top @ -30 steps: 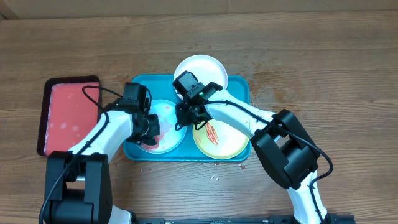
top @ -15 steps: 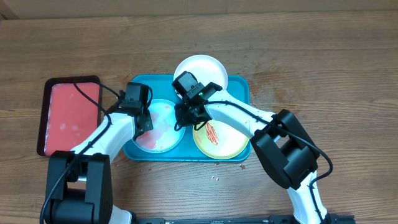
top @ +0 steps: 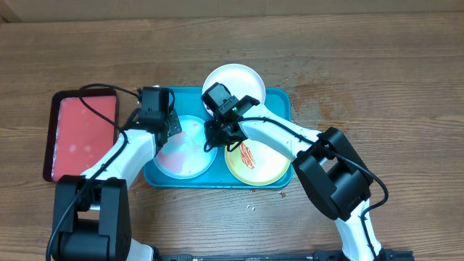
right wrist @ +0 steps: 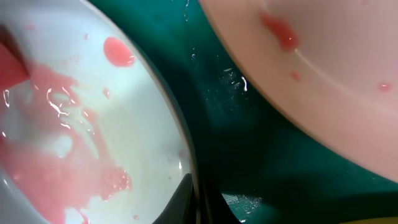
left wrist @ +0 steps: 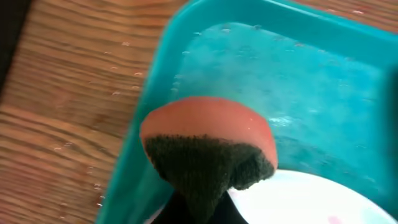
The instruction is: Clean dirty plates on tray and stack at the side
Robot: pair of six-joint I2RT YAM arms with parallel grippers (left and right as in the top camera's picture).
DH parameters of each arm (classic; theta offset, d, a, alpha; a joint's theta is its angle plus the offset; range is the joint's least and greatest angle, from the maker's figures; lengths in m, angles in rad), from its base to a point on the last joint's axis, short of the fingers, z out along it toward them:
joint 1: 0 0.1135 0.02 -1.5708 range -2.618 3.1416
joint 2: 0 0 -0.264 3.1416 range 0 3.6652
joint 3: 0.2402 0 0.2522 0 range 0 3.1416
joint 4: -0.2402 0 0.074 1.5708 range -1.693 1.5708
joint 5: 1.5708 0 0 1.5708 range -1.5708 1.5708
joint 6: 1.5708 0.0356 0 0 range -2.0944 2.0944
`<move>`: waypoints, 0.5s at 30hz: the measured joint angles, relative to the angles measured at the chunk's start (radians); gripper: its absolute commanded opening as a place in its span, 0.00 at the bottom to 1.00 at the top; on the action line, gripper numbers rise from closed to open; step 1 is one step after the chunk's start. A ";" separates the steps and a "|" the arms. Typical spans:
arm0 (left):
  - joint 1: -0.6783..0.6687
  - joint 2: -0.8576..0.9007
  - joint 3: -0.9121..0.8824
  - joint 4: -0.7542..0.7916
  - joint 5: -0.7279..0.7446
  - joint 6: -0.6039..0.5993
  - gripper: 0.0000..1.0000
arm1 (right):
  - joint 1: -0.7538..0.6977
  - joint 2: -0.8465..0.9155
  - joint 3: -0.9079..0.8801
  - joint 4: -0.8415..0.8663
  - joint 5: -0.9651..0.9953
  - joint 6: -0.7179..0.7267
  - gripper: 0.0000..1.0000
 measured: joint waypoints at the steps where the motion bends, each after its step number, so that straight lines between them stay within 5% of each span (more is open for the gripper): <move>1: 0.000 -0.002 0.019 -0.029 0.014 0.000 0.04 | 0.000 0.000 0.000 0.000 0.000 0.000 0.04; 15: 0.001 -0.074 0.055 -0.397 0.174 -0.042 0.04 | 0.000 0.000 0.000 0.001 0.000 -0.001 0.04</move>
